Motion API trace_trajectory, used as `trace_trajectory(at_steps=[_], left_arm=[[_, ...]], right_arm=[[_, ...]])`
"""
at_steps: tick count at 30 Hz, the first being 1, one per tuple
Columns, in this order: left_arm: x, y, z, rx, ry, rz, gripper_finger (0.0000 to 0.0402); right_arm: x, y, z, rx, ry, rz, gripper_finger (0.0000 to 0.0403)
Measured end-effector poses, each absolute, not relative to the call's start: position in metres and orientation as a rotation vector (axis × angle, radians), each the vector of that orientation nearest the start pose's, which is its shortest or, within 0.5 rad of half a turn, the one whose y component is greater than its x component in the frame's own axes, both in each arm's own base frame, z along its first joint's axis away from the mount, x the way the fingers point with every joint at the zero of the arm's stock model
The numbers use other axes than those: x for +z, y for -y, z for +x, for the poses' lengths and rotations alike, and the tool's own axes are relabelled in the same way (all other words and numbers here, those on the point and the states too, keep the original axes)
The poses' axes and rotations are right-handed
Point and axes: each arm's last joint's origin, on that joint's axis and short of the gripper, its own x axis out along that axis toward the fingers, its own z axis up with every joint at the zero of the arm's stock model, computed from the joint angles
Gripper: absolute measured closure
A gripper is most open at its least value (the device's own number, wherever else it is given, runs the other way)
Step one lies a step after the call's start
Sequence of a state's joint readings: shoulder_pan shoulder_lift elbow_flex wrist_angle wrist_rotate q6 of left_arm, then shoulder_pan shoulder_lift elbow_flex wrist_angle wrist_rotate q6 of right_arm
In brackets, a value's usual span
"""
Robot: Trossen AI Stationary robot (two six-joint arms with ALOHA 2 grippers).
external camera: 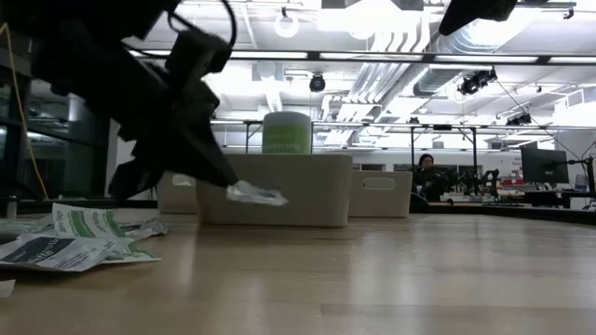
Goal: Pick & Place First Aid Supplies
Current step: Put the towelette pack into the right bin
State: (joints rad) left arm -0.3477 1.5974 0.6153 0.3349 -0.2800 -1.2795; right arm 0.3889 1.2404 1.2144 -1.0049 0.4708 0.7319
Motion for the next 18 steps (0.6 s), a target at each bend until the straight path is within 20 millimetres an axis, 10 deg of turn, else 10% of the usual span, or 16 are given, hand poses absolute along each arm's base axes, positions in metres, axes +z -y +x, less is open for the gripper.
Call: trace_trajectory(at_steps=[18], left_arm=[[0.251,0.111,0.336,0.102,-0.289,-0.530,0.0401]], right_arm=[[0.336,-0.082,0.229,-0.277,-0.733,0.331,0.0380]])
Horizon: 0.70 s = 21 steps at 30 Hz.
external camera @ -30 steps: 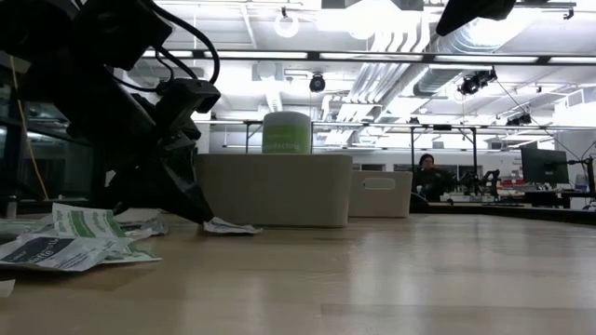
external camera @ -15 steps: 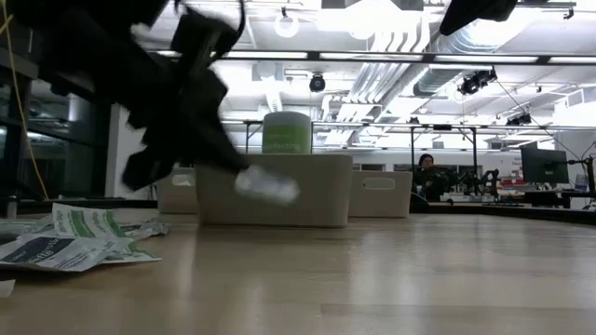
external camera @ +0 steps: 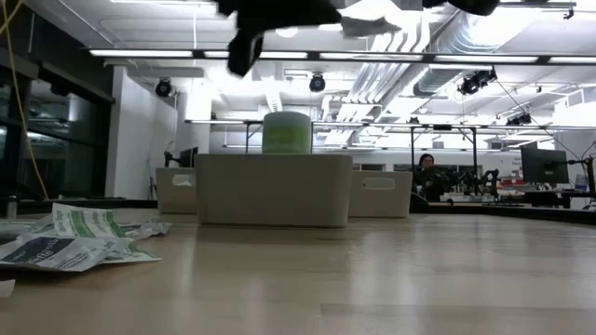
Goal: Pick & Place First Aid Supplies
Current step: Put the towelette pack into the right bin
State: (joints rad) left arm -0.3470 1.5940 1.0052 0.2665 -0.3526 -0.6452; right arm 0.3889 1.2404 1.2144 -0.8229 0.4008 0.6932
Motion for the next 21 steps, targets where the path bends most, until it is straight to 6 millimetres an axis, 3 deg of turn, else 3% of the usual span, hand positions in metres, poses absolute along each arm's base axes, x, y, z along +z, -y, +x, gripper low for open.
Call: trace_trajectory(at_steps=[10,16,21], left_arm=[[0.316,0.109,0.350,0.260,-0.178,-0.197,0.0401],[0.329,0.109,0.350,0.275,-0.191,-0.140,0.0401],[0.329,0.109,0.350,0.288,-0.188,-0.138,0.0401]], right_arm=[[0.343,-0.084,0.236,-0.207,-0.656,0.267,0.0274],[0.346,-0.085,0.239,-0.180,-0.619,0.248,0.0205],[0.351,-0.086,0.242,-0.150,-0.566,0.234,0.0186]])
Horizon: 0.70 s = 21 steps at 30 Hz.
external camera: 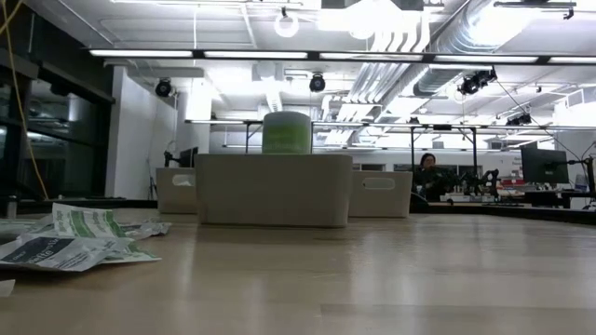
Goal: Pick & Place First Aid Supplies
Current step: Put the towelette pack into the right bin
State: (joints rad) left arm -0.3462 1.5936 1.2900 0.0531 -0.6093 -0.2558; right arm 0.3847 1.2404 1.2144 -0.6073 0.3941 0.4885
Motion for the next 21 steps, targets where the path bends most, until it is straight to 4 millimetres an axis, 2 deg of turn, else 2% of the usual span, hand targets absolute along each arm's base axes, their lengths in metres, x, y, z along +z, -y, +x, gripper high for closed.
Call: trace_trajectory(at_steps=[6,19,21], left_arm=[[0.329,0.109,0.350,0.289,-0.184,-0.141,0.0401],[0.329,0.109,0.350,0.293,-0.183,-0.141,0.0401],[0.329,0.109,0.350,0.295,-0.183,-0.141,0.0401]], right_arm=[[0.350,-0.078,0.247,-0.154,-0.580,0.254,0.0220],[0.353,-0.062,0.255,-0.082,-0.567,0.290,0.0388],[0.353,-0.062,0.255,-0.081,-0.568,0.285,0.0397]])
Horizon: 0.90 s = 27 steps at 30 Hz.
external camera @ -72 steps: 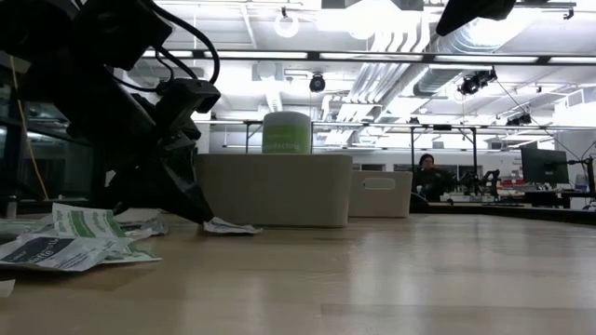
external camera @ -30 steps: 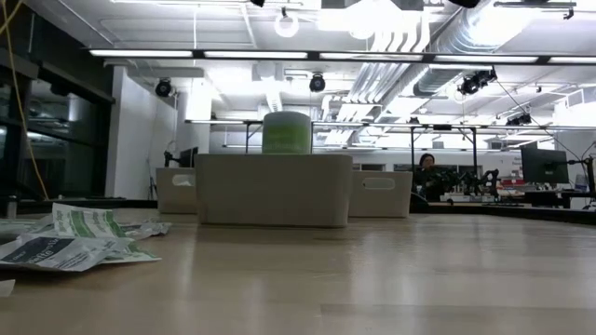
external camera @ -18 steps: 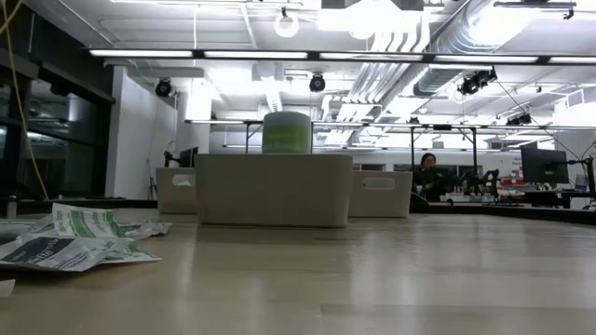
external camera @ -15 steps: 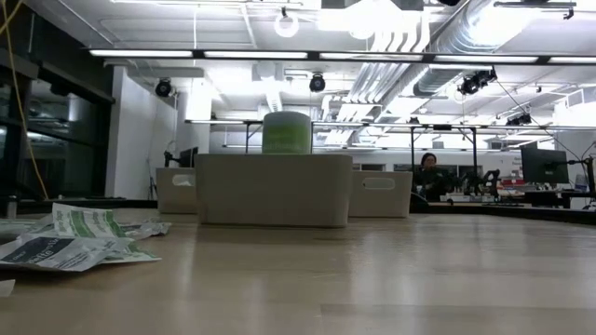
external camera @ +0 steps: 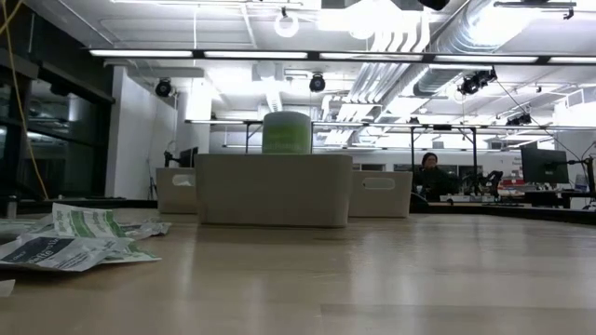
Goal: Pick & Place First Aid Supplies
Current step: Put the towelette pack into the right bin
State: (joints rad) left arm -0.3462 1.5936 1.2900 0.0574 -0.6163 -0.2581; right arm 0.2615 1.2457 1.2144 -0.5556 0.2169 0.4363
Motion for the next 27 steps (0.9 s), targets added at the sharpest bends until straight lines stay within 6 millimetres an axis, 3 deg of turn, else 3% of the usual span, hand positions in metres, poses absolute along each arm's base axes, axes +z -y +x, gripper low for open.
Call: trace_trajectory(at_steps=[8,14,20,27], left_arm=[[0.328,0.107,0.350,0.334,-0.196,-0.103,0.0391],[0.327,0.101,0.340,0.477,-0.240,-0.049,0.0319],[0.334,0.089,0.316,0.614,-0.300,-0.062,0.0251],[0.339,0.078,0.287,0.678,-0.395,-0.070,0.0239]], right_arm=[[0.353,-0.061,0.255,-0.104,-0.561,0.279,0.0401],[0.352,-0.056,0.254,-0.174,-0.561,0.263,0.0402],[0.346,-0.034,0.251,-0.305,-0.625,0.279,0.0402],[0.338,0.009,0.245,-0.479,-0.723,0.265,0.0403]])
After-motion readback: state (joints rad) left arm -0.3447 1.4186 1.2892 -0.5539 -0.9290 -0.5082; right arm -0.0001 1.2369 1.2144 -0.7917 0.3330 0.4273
